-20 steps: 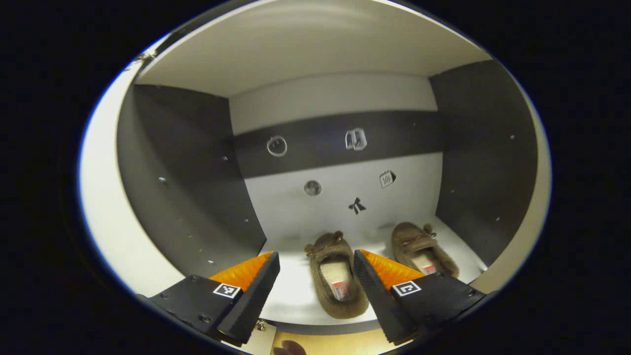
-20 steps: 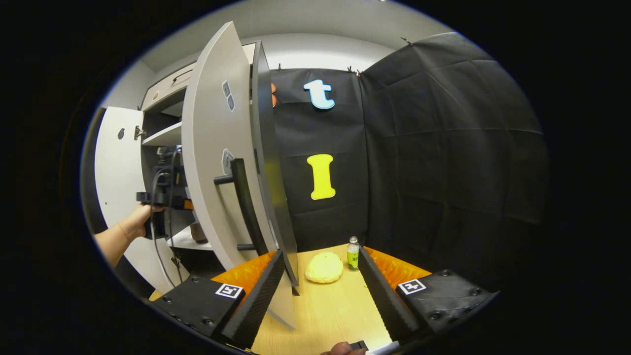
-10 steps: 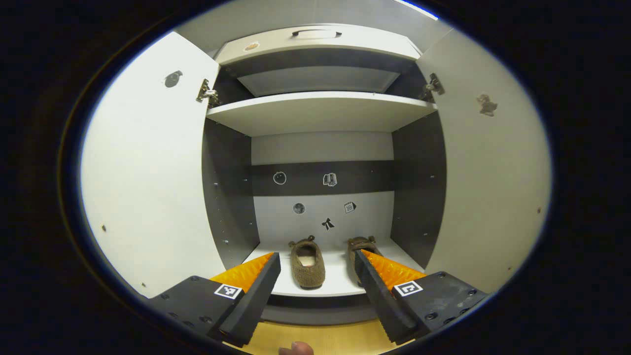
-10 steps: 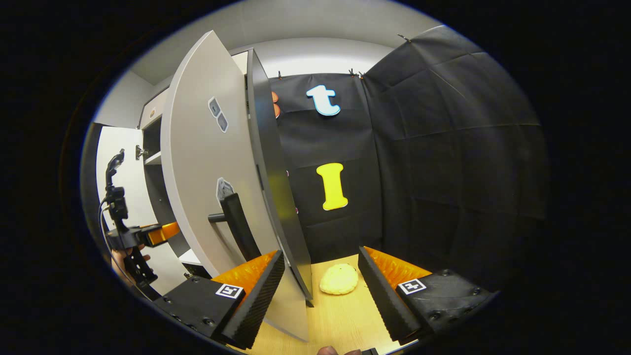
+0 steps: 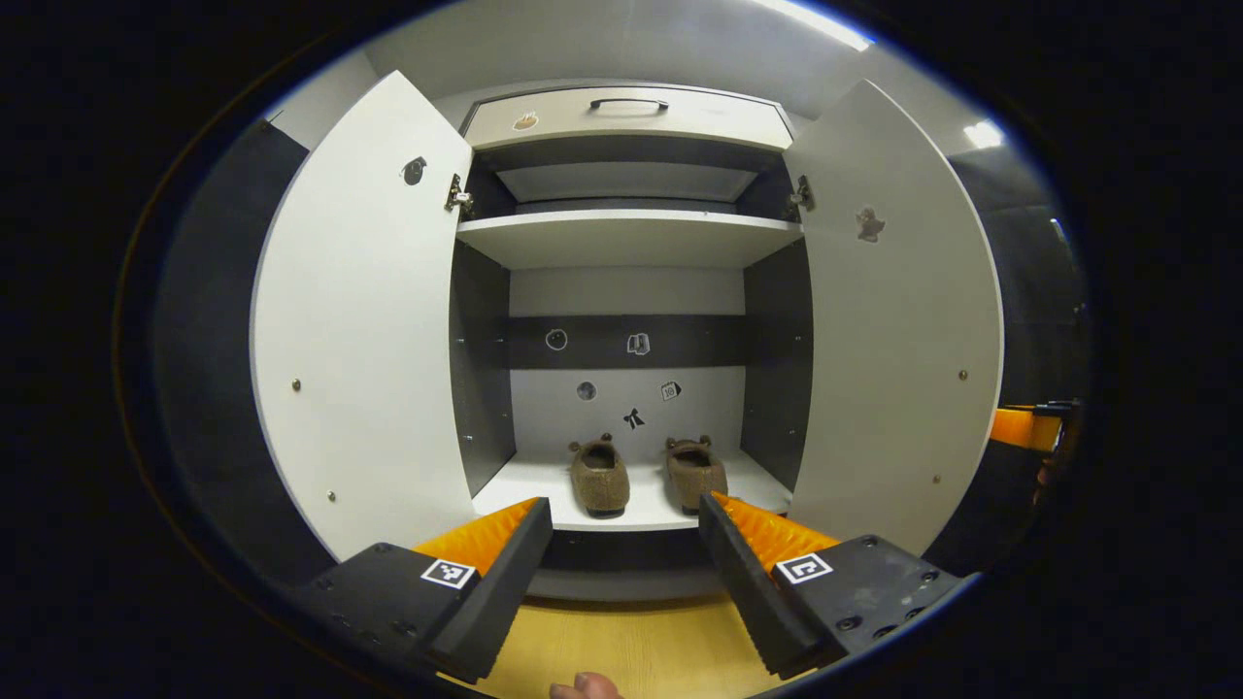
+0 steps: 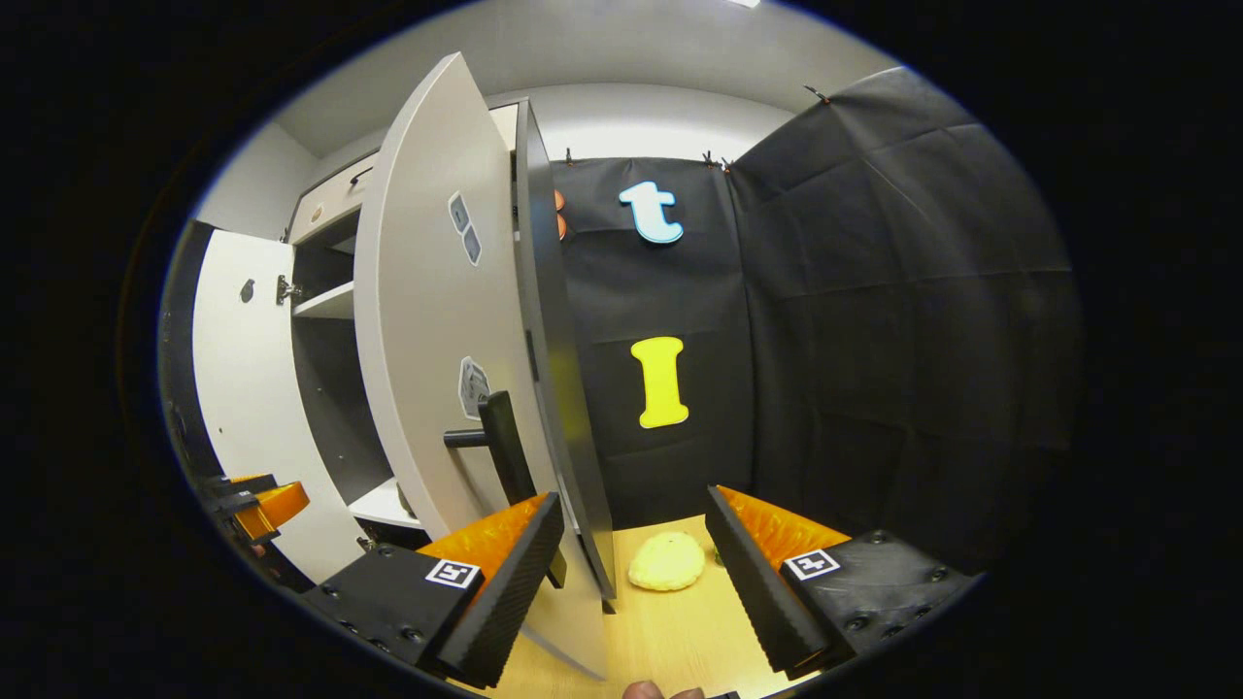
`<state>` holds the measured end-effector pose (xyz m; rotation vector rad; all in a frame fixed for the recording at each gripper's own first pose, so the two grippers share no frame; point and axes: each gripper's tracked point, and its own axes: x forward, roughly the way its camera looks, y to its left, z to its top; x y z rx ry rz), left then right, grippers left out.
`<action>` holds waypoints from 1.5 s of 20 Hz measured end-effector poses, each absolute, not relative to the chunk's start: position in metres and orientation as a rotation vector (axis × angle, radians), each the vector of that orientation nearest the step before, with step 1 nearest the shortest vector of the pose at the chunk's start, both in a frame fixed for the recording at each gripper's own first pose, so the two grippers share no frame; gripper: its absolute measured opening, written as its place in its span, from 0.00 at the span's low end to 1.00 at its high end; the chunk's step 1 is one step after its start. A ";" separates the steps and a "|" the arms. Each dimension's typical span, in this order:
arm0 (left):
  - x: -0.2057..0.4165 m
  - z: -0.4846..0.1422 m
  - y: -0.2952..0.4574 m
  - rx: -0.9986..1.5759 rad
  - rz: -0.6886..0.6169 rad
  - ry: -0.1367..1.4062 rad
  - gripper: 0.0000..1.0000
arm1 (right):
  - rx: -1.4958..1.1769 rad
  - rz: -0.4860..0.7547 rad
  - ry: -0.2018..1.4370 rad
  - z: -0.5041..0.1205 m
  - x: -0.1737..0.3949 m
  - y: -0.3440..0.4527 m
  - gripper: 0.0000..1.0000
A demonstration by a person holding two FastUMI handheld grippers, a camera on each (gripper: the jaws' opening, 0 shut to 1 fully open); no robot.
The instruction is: Grab one shoe with the right hand and put it into the shoe cabinet, grab the other shoe with the left hand and put it into the shoe cabinet; then close the right door with the right hand and the left door with the left hand.
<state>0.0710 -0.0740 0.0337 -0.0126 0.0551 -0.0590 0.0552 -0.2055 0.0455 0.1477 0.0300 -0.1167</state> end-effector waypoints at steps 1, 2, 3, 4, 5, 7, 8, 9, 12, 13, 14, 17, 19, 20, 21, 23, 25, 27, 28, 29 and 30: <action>0.066 0.032 -0.069 -0.013 -0.062 0.058 0.96 | 0.139 -0.125 0.028 0.046 0.054 -0.204 0.98; 0.061 0.030 -0.065 -0.016 -0.064 0.057 0.97 | 0.134 -0.130 0.024 0.047 0.054 -0.202 0.98; 0.057 0.030 -0.061 -0.022 -0.067 0.057 0.97 | 0.131 -0.129 0.019 0.047 0.053 -0.200 1.00; 0.053 0.028 -0.056 -0.028 -0.068 0.055 0.97 | 0.132 -0.124 0.017 0.047 0.053 -0.196 0.98; 0.049 0.028 -0.050 -0.032 -0.069 0.055 0.97 | 0.135 -0.116 0.016 0.046 0.052 -0.188 0.98; 0.041 0.028 -0.038 -0.028 -0.069 0.050 0.96 | 0.127 -0.095 0.015 0.046 0.050 -0.163 0.98; 0.038 0.028 -0.032 -0.022 -0.067 0.045 0.96 | 0.121 -0.084 0.015 0.046 0.051 -0.152 0.98; 0.034 0.028 -0.025 -0.017 -0.066 0.045 0.97 | 0.116 -0.074 0.014 0.047 0.052 -0.143 0.98; 0.025 0.024 -0.008 -0.020 -0.064 0.049 0.96 | 0.111 -0.047 0.017 0.045 0.055 -0.113 0.98; 0.022 0.023 -0.002 -0.025 -0.063 0.053 0.96 | 0.109 -0.037 0.018 0.045 0.058 -0.102 0.98; 0.019 0.021 0.004 -0.029 -0.062 0.058 0.96 | 0.106 -0.025 0.019 0.044 0.061 -0.092 0.98; 0.013 0.016 0.021 -0.032 -0.054 0.071 0.96 | 0.112 0.009 0.031 0.043 0.070 -0.067 0.98; 0.008 0.013 0.033 -0.036 -0.045 0.079 0.96 | 0.128 0.047 0.043 0.042 0.074 -0.046 0.98; 0.006 0.011 0.040 -0.041 -0.040 0.083 0.96 | 0.135 0.068 0.050 0.041 0.074 -0.035 0.98; 0.005 0.012 0.048 -0.047 -0.031 0.082 0.96 | 0.134 0.089 0.056 0.039 0.072 -0.026 0.98; 0.003 0.014 0.068 -0.065 -0.006 0.070 0.96 | 0.122 0.116 0.064 0.037 0.069 -0.008 0.98; 0.000 0.021 0.090 -0.074 0.022 0.047 0.96 | 0.132 0.152 0.061 0.037 0.063 0.009 0.98; -0.002 0.026 0.123 -0.057 0.069 0.026 0.97 | 0.122 0.165 0.048 0.036 0.063 0.022 0.98; -0.001 0.029 0.140 -0.046 0.096 0.015 0.97 | 0.108 0.160 0.040 0.035 0.062 0.024 0.98; -0.001 0.035 0.157 -0.038 0.126 0.002 0.97 | 0.093 0.153 0.022 0.035 0.063 0.024 0.98; 0.000 0.036 0.173 -0.032 0.152 -0.007 0.97 | 0.080 0.140 0.006 0.035 0.065 0.022 0.98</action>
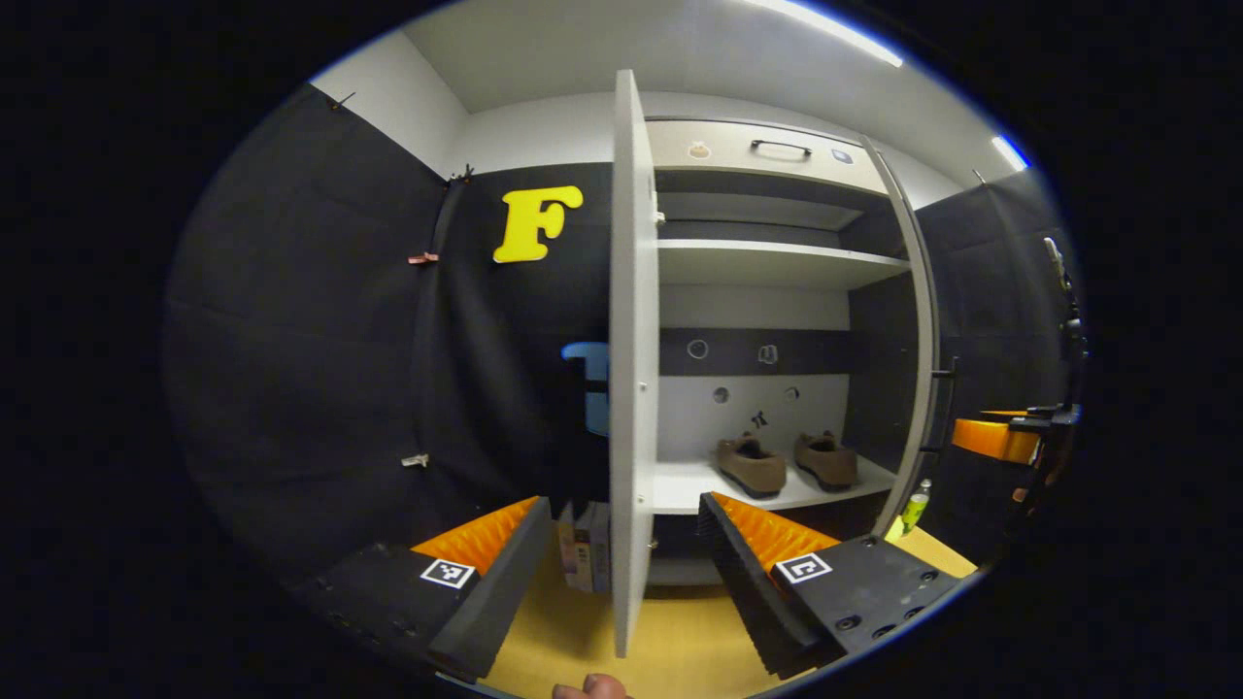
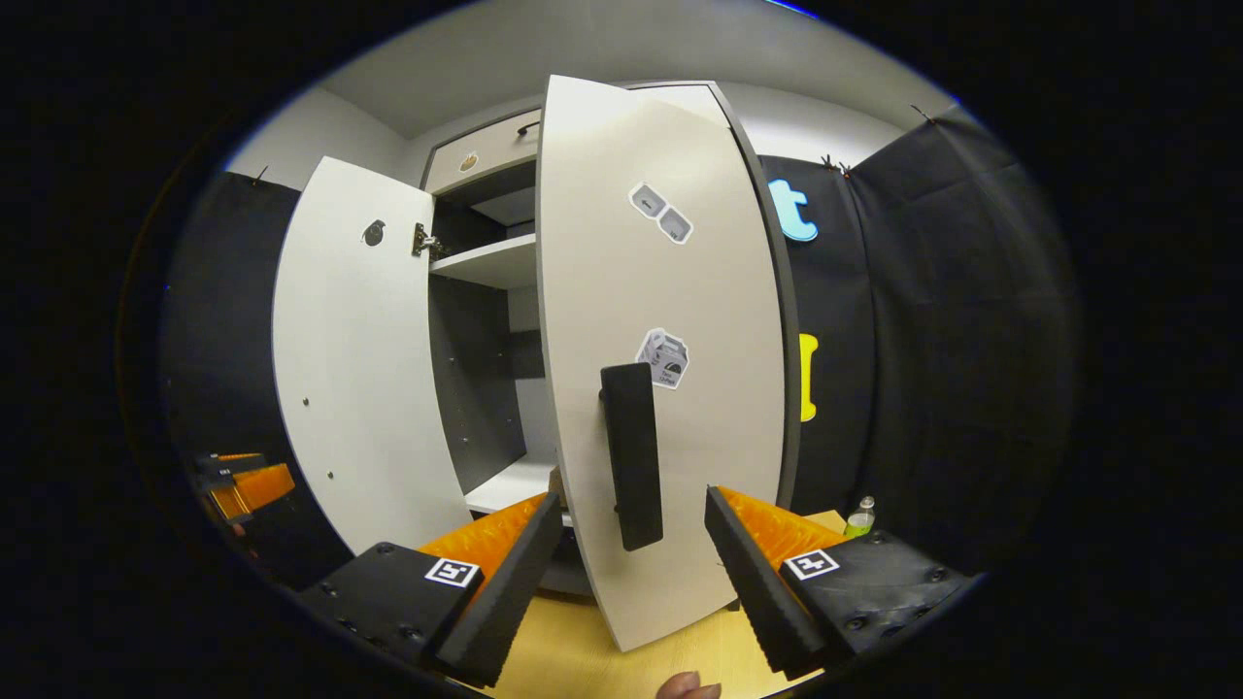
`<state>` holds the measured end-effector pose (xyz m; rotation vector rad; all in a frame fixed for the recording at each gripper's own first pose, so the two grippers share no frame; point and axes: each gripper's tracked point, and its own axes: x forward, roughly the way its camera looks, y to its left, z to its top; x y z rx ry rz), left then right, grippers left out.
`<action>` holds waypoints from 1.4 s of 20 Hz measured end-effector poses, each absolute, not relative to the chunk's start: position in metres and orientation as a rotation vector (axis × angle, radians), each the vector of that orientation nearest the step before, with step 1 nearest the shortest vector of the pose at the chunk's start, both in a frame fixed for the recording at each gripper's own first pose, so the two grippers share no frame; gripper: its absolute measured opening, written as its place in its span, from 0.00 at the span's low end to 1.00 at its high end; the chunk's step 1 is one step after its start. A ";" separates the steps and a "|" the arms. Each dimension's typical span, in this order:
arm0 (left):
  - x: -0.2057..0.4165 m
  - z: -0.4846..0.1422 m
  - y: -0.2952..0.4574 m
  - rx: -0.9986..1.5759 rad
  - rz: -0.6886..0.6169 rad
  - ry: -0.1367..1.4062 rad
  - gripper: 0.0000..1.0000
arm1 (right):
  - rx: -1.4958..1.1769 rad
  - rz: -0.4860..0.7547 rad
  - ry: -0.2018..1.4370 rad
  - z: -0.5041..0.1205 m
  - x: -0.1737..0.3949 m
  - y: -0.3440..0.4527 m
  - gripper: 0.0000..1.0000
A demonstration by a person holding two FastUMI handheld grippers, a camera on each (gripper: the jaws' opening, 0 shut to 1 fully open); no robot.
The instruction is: Grab one shoe with the right hand and put it into the shoe cabinet, grab the other shoe with the left hand and put it into the shoe cabinet; then close the right door with the right hand and the left door with the left hand.
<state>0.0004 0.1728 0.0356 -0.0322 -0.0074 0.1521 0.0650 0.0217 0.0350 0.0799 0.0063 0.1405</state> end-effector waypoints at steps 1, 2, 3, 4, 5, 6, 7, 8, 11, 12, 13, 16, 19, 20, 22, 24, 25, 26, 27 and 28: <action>0.002 0.038 0.188 -0.030 0.178 -0.018 0.96 | 0.070 0.129 0.001 0.033 0.066 0.020 0.98; 0.005 0.040 0.204 -0.029 0.203 -0.027 0.96 | 0.071 0.125 0.009 0.031 0.067 0.020 0.98; 0.009 0.043 0.218 -0.027 0.223 -0.032 0.96 | 0.083 0.135 0.021 0.028 0.066 0.023 0.98; 0.013 0.041 0.232 -0.025 0.248 -0.031 0.96 | 0.098 0.140 0.026 0.028 0.065 0.025 0.98; 0.019 0.041 0.245 -0.023 0.268 -0.032 0.96 | 0.106 0.133 0.026 0.030 0.066 0.024 0.98; 0.025 0.040 0.253 -0.022 0.276 -0.037 0.96 | 0.104 0.134 0.025 0.032 0.066 0.024 0.98; 0.033 0.040 0.256 -0.021 0.271 -0.035 0.98 | 0.099 0.145 0.025 0.032 0.065 0.027 0.98; 0.041 0.036 0.260 -0.026 0.267 -0.021 0.97 | 0.096 0.158 0.024 0.033 0.065 0.030 0.98; 0.061 0.022 0.261 -0.067 0.252 0.003 0.95 | 0.091 0.173 0.028 0.034 0.066 0.031 0.98; 0.066 0.019 0.259 -0.074 0.245 0.014 0.95 | 0.093 0.181 0.034 0.034 0.065 0.031 0.98; 0.067 0.016 0.257 -0.073 0.238 0.021 0.95 | 0.098 0.179 0.036 0.034 0.066 0.028 0.98; 0.067 0.016 0.253 -0.032 0.254 0.019 0.95 | 0.126 0.158 0.032 0.037 0.065 0.018 0.98; 0.067 0.017 0.246 -0.021 0.257 0.023 0.94 | 0.136 0.121 0.013 0.042 0.065 0.006 0.98; 0.066 0.016 0.242 -0.027 0.248 0.030 0.94 | 0.135 0.120 0.013 0.043 0.064 0.005 0.98; 0.064 0.015 0.226 -0.036 0.217 0.034 0.93 | 0.130 0.123 0.016 0.042 0.061 0.004 0.98; 0.064 0.015 0.211 -0.036 0.190 0.038 0.93 | 0.118 0.118 0.008 0.043 0.059 0.003 0.98; 0.063 0.017 0.203 -0.031 0.178 0.039 0.89 | 0.112 0.121 0.005 0.044 0.059 0.004 0.98; 0.064 0.017 0.195 -0.026 0.167 0.038 0.89 | 0.108 0.126 0.005 0.044 0.057 0.007 0.98; 0.065 0.017 0.187 -0.023 0.156 0.034 0.93 | 0.105 0.132 0.008 0.043 0.056 0.009 0.98; 0.065 0.017 0.179 -0.024 0.144 0.031 0.93 | 0.103 0.137 0.010 0.043 0.053 0.011 0.98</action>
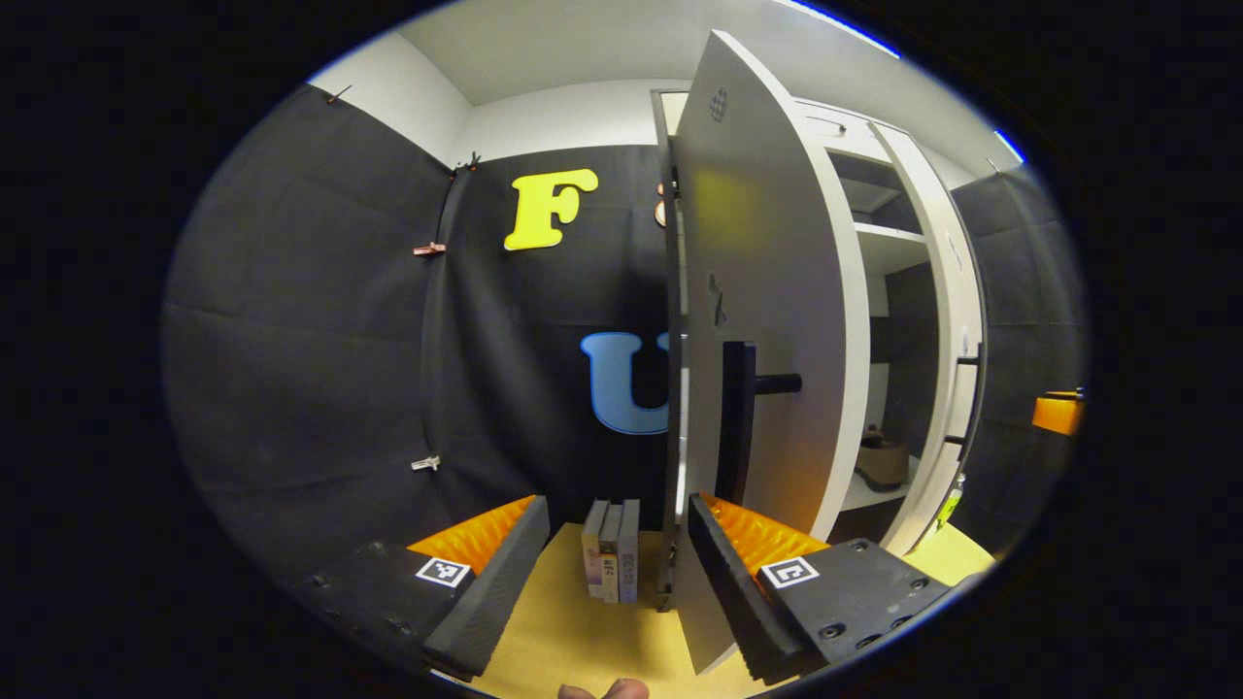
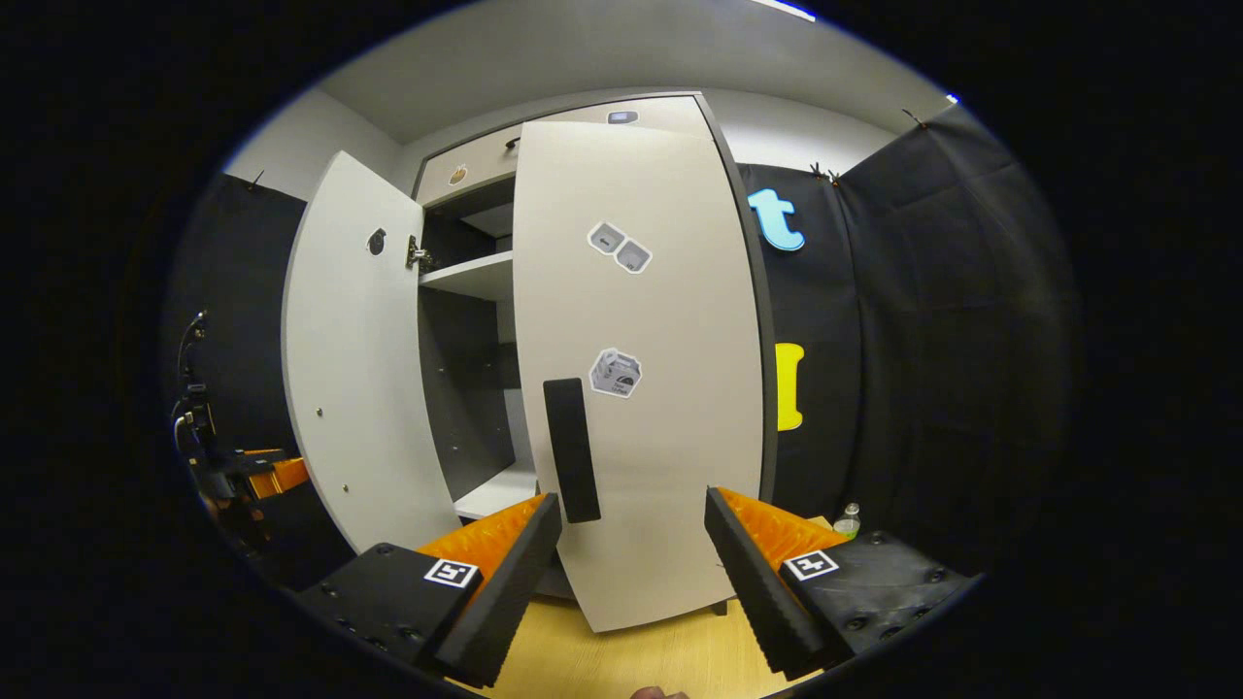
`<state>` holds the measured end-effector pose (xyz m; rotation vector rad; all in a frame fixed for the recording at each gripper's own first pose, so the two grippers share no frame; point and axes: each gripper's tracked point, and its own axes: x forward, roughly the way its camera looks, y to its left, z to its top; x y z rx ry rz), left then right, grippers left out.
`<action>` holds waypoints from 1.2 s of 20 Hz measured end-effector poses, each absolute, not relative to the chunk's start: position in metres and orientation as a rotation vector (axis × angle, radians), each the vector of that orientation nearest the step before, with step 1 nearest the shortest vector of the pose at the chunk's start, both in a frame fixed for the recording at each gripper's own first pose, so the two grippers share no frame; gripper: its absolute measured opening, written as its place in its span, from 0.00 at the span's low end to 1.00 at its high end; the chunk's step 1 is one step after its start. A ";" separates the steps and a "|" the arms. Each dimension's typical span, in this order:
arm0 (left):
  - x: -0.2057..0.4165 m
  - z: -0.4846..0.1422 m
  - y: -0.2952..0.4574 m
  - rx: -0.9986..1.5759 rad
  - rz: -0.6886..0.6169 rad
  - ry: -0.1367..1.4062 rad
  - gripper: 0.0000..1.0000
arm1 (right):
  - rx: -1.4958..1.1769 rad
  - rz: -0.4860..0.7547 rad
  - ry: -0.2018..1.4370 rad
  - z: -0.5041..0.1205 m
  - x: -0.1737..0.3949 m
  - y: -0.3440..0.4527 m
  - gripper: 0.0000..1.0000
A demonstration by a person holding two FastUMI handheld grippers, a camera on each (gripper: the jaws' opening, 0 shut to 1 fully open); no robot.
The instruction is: Grab one shoe with the right hand and put it into the shoe cabinet, grab the other shoe with the left hand and put it into the shoe cabinet; then close the right door with the right hand and the left door with the left hand.
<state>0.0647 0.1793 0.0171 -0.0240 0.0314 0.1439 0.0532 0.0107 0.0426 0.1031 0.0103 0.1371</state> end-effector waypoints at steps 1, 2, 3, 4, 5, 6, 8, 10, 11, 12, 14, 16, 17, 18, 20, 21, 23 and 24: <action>0.066 0.017 0.171 -0.029 0.131 0.031 0.93 | 0.100 0.143 0.011 0.043 0.051 0.013 0.98; 0.069 0.018 0.162 -0.034 0.116 0.033 0.93 | 0.094 0.149 0.011 0.043 0.048 0.015 0.98; 0.071 0.018 0.151 -0.039 0.101 0.035 0.93 | 0.087 0.151 0.010 0.044 0.046 0.016 0.98; 0.072 0.019 0.140 -0.042 0.084 0.032 0.93 | 0.081 0.153 0.008 0.045 0.045 0.017 0.98; 0.075 0.022 0.128 -0.042 0.065 0.023 0.93 | 0.077 0.155 0.006 0.045 0.043 0.018 0.98; 0.079 0.024 0.117 -0.032 0.045 0.013 0.89 | 0.075 0.157 0.008 0.045 0.041 0.019 0.98; 0.085 0.025 0.093 0.001 0.008 -0.003 0.90 | 0.077 0.155 0.016 0.044 0.039 0.019 0.98; 0.089 0.023 0.070 0.029 -0.024 0.000 0.94 | 0.077 0.155 0.024 0.043 0.039 0.019 0.98; 0.090 0.021 0.060 0.042 -0.031 0.004 0.91 | 0.076 0.156 0.025 0.043 0.038 0.020 0.98; 0.091 0.020 0.051 0.046 -0.039 0.010 0.93 | 0.075 0.155 0.025 0.043 0.036 0.020 0.98; 0.087 0.020 0.035 0.019 -0.059 0.013 0.94 | 0.077 0.155 0.025 0.044 0.033 0.019 0.98; 0.082 0.020 0.022 -0.023 -0.074 0.024 0.94 | 0.084 0.152 0.015 0.047 0.030 0.018 0.98; 0.079 0.021 0.018 -0.039 -0.074 0.028 0.95 | 0.088 0.149 0.007 0.049 0.030 0.017 0.98; 0.078 0.022 0.016 -0.053 -0.075 0.031 0.94 | 0.089 0.148 0.002 0.049 0.029 0.017 0.98; 0.072 0.022 0.011 -0.073 -0.075 0.040 0.94 | 0.083 0.146 0.003 0.048 0.029 0.017 0.98; 0.068 0.023 0.011 -0.075 -0.074 0.043 0.94 | 0.080 0.146 0.005 0.048 0.028 0.017 0.98; 0.059 0.026 0.010 -0.067 -0.072 0.040 0.94 | 0.082 0.147 0.005 0.049 0.029 0.018 0.98; 0.055 0.027 0.008 -0.065 -0.074 0.037 0.94 | 0.084 0.147 0.004 0.050 0.029 0.018 0.98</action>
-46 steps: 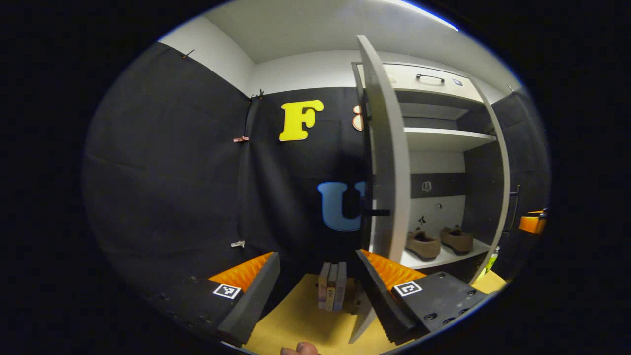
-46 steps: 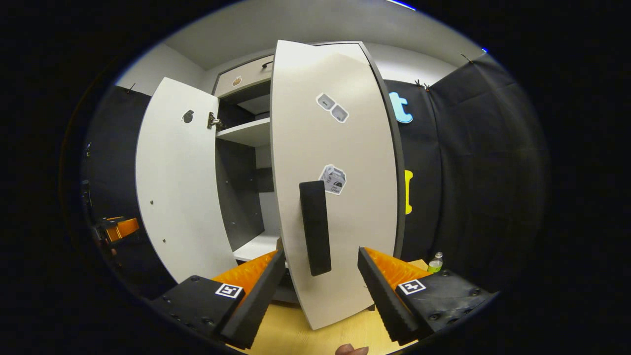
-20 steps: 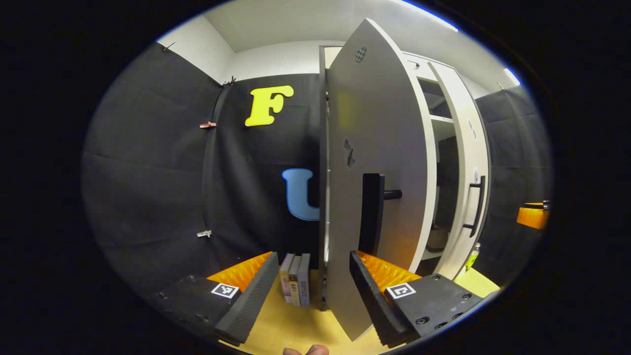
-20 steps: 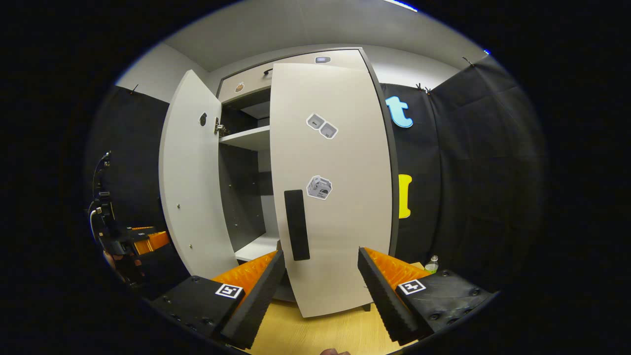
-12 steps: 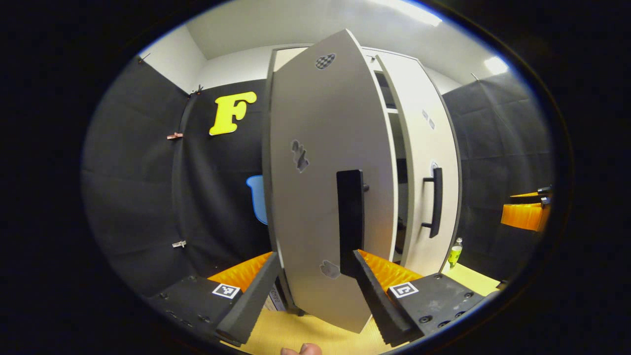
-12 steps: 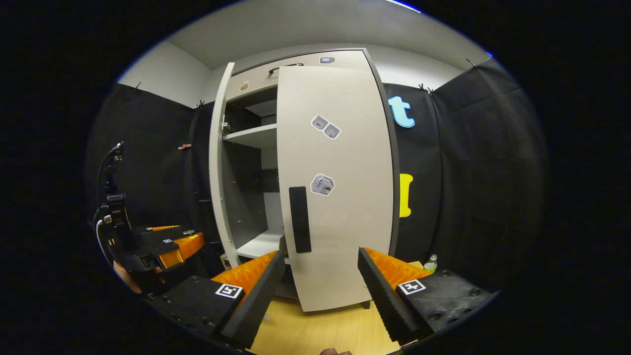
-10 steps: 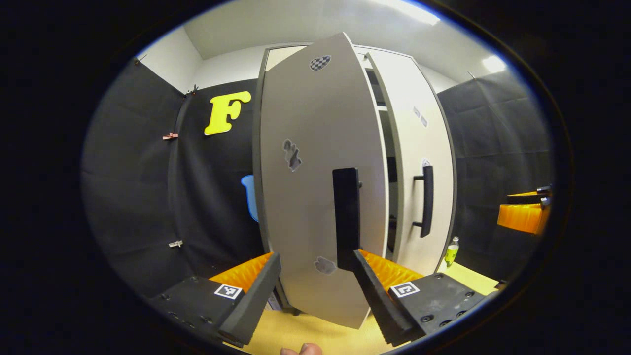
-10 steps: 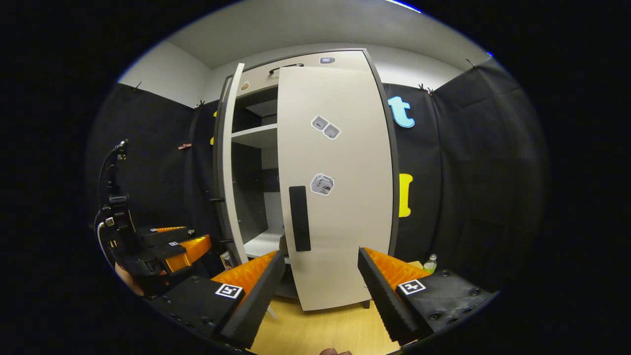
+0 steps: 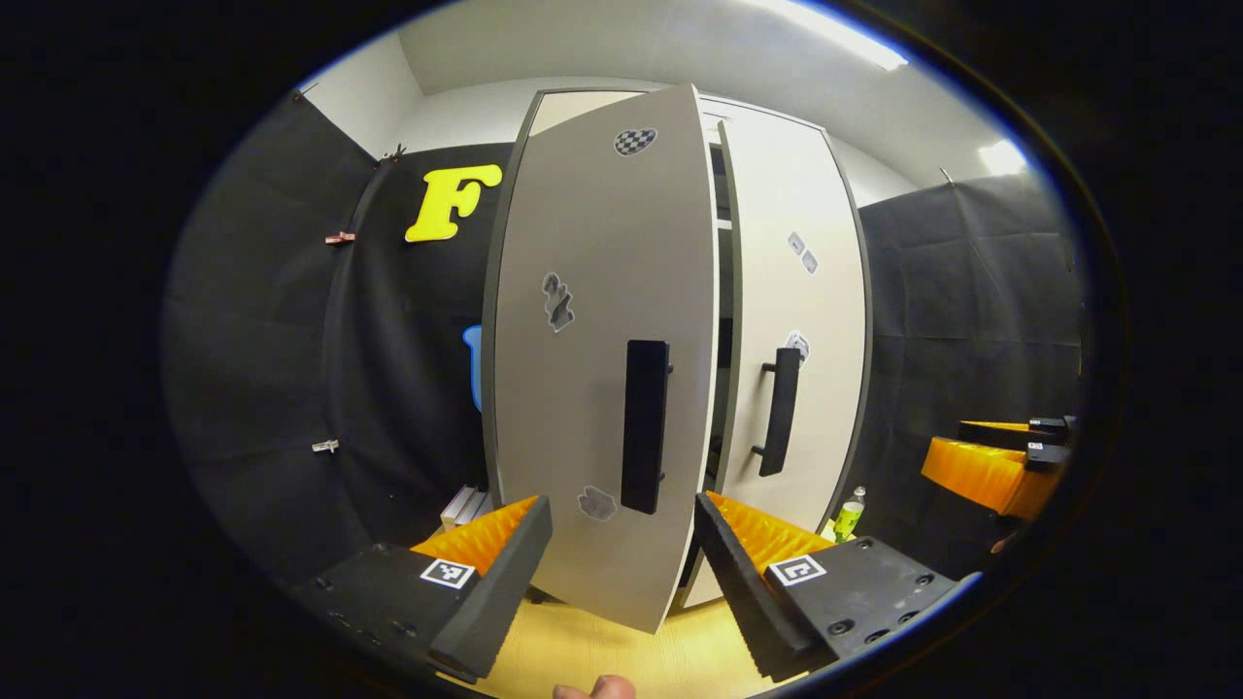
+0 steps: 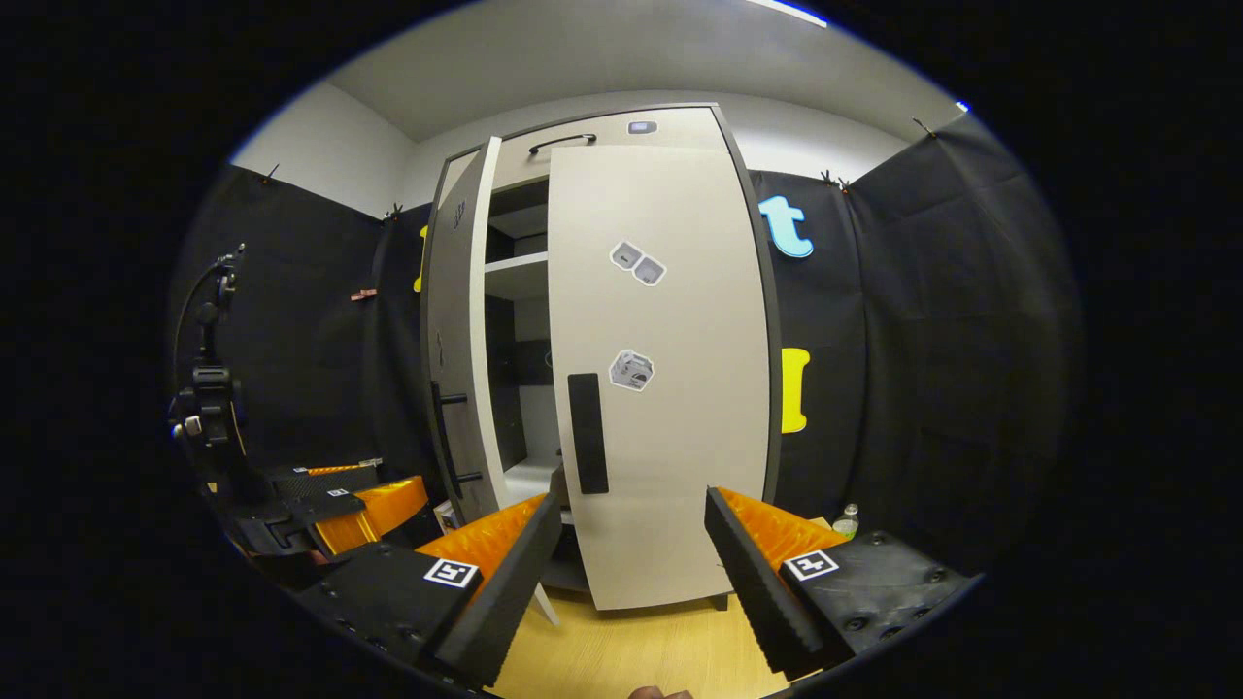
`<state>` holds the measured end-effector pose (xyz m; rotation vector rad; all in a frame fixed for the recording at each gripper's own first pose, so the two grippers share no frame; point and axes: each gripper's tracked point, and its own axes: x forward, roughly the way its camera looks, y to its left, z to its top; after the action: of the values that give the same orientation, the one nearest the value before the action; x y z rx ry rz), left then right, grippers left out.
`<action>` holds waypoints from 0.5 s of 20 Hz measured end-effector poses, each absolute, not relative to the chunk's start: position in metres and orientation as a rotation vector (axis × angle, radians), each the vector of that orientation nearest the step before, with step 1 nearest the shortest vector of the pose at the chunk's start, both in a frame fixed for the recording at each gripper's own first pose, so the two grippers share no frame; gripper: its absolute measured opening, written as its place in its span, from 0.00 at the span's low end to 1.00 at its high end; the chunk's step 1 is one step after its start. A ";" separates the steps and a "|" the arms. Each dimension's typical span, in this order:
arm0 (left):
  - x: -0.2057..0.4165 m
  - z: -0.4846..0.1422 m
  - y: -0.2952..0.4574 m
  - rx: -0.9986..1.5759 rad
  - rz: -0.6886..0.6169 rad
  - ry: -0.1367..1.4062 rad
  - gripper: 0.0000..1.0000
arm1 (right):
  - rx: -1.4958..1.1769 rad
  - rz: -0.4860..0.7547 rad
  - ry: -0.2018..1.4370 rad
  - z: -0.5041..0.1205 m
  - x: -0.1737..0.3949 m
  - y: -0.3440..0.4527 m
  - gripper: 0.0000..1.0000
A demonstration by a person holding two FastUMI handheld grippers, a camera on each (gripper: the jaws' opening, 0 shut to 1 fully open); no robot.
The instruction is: Grab one shoe with the right hand and put it into the shoe cabinet, grab the other shoe with the left hand and put it into the shoe cabinet; then close the right door with the right hand and the left door with the left hand.
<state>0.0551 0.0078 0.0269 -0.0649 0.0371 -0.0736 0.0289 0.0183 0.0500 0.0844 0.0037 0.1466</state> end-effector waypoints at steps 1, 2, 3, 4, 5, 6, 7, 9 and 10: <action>0.051 0.027 0.007 -0.065 -0.076 0.040 0.94 | 0.086 0.147 0.004 0.050 0.030 0.019 0.98; 0.046 0.027 0.006 -0.066 -0.078 0.041 0.94 | 0.086 0.147 0.004 0.050 0.030 0.020 0.98; 0.043 0.028 0.006 -0.067 -0.082 0.042 0.94 | 0.084 0.148 0.006 0.049 0.030 0.020 0.98; 0.040 0.029 0.005 -0.069 -0.084 0.041 0.94 | 0.080 0.146 0.008 0.049 0.029 0.019 0.98; 0.037 0.029 0.005 -0.070 -0.087 0.041 0.94 | 0.078 0.142 0.007 0.049 0.028 0.018 0.98; 0.033 0.028 0.004 -0.068 -0.089 0.041 0.94 | 0.078 0.140 0.007 0.049 0.028 0.018 0.98; 0.030 0.027 0.005 -0.065 -0.088 0.043 0.94 | 0.079 0.138 0.009 0.049 0.028 0.018 0.98; 0.024 0.025 0.005 -0.059 -0.084 0.047 0.94 | 0.084 0.133 0.008 0.049 0.027 0.016 0.98; 0.022 0.023 0.005 -0.056 -0.085 0.050 0.94 | 0.086 0.131 0.006 0.050 0.027 0.016 0.98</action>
<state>0.0223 0.0045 0.0234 -0.0562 0.0502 -0.0854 0.0271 0.0157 0.0500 0.0861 0.0064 0.1313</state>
